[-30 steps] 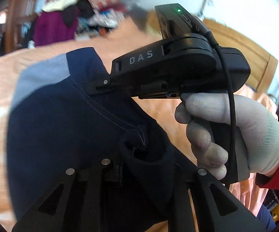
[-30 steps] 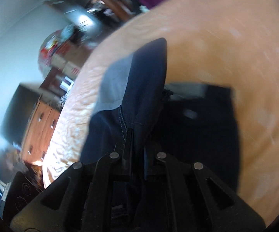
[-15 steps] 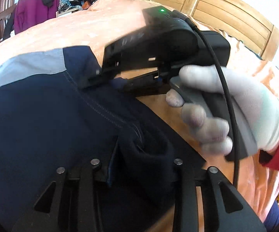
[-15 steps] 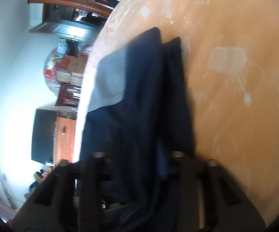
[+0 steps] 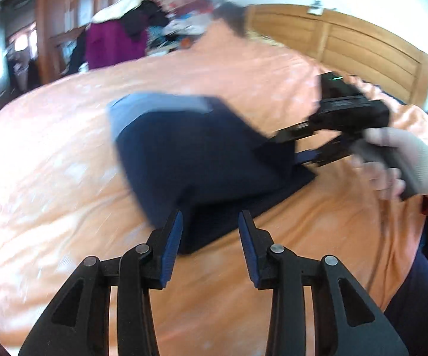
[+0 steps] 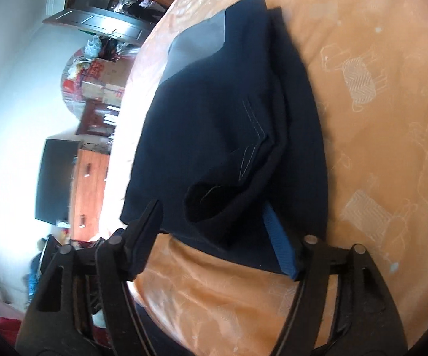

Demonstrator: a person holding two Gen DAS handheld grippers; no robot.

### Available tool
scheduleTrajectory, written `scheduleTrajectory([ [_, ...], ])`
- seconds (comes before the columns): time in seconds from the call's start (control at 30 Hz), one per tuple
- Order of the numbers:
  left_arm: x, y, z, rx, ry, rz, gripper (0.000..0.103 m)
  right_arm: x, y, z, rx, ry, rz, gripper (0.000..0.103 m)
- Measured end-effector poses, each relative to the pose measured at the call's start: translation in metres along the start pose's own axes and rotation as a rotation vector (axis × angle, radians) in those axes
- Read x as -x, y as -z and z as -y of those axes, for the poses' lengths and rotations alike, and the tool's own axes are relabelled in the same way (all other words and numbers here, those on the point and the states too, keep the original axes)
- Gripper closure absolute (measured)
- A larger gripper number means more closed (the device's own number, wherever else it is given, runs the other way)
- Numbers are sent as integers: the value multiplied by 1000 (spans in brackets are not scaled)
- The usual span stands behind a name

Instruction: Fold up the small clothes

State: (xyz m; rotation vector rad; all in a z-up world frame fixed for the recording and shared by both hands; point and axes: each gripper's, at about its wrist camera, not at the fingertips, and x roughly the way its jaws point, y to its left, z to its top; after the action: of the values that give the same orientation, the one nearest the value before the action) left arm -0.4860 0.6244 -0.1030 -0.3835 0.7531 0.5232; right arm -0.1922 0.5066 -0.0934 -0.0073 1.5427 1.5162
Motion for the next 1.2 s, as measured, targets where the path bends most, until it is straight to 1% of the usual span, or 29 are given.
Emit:
scheduleTrajectory([
  [0.07, -11, 1, -3, 7, -31, -22, 63, -8, -6, -1, -22, -1, 25, 31],
  [0.1, -18, 3, -17, 11, -31, -28, 63, -10, -8, -1, -27, -8, 32, 32],
  [0.13, -23, 1, -18, 18, -25, -28, 63, -16, -10, -4, -28, -8, 40, 35],
  [0.17, -23, 3, -21, 26, -22, -22, 63, -23, -11, -5, -30, -4, 46, 46],
  [0.2, -32, -2, -18, 20, -25, -17, 62, -24, -9, -1, -30, 5, 55, 65],
  [0.23, -37, -4, -15, 13, -35, -20, 60, -21, -4, 3, -33, 13, 73, 76],
  [0.27, -42, -5, -16, 12, -48, -23, 55, -20, -3, 7, -51, 17, 100, 88],
  [0.3, -52, -7, -16, 8, -64, -28, 49, -16, 0, 13, -72, 4, 117, 95],
  [0.33, -61, -6, -15, -17, -94, -45, 49, -12, 2, 17, -80, 1, 128, 97],
  [0.37, -70, -5, -15, -49, -138, -71, 52, -6, 5, 21, -80, 17, 142, 99],
  [0.4, -81, -1, -17, -89, -195, -117, 59, 2, 8, 27, -77, 48, 154, 101],
  [0.43, -82, 1, -21, -99, -198, -137, 61, 9, 10, 33, -76, 65, 160, 101],
  [0.47, -78, 4, -26, -96, -196, -142, 61, 14, 11, 42, -85, 68, 154, 101],
  [0.53, -71, 14, -30, -147, -206, -159, 53, 17, 11, 52, -94, 77, 152, 102],
  [0.6, -75, 23, -32, -157, -174, -187, 53, 13, 8, 50, -74, 81, 141, 101],
  [0.63, -74, 24, -33, -152, -162, -183, 53, 13, 7, 50, -67, 77, 140, 101],
  [0.7, -63, 20, -32, -136, -122, -189, 62, 16, 5, 51, -63, 61, 138, 101],
  [0.77, -30, 15, -31, -100, -75, -111, 62, 16, 6, 48, -53, 63, 133, 101],
  [0.8, -8, 11, -33, -66, -48, -42, 62, 17, 6, 45, -48, 67, 134, 101],
  [0.83, 3, 3, -36, -36, -38, 8, 62, 18, 9, 46, -48, 70, 138, 101],
  [0.87, 8, -6, -39, -19, -33, 49, 63, 19, 9, 42, -49, 72, 146, 101],
  [0.9, 5, -20, -41, -14, -17, 78, 63, 21, 12, 38, -44, 73, 156, 101],
  [0.97, -17, -35, -41, -40, -10, 86, 63, 25, 17, 33, -39, 71, 173, 101],
  [1.0, -37, -40, -41, -47, 17, 53, 63, 25, 21, 35, -44, 70, 172, 101],
  [1.03, -65, -37, -41, -63, 25, -30, 61, 24, 23, 39, -52, 69, 169, 101],
  [1.07, -92, -29, -40, -103, -19, -111, 60, 20, 27, 46, -67, 65, 160, 101],
  [1.1, -116, -14, -40, -138, -21, -169, 60, 19, 29, 52, -74, 63, 158, 101],
  [1.17, -116, -10, -41, -143, -11, -143, 59, 15, 29, 59, -74, 56, 161, 102],
  [1.2, -110, -15, -41, -142, -3, -151, 61, 14, 25, 60, -70, 53, 160, 102],
])
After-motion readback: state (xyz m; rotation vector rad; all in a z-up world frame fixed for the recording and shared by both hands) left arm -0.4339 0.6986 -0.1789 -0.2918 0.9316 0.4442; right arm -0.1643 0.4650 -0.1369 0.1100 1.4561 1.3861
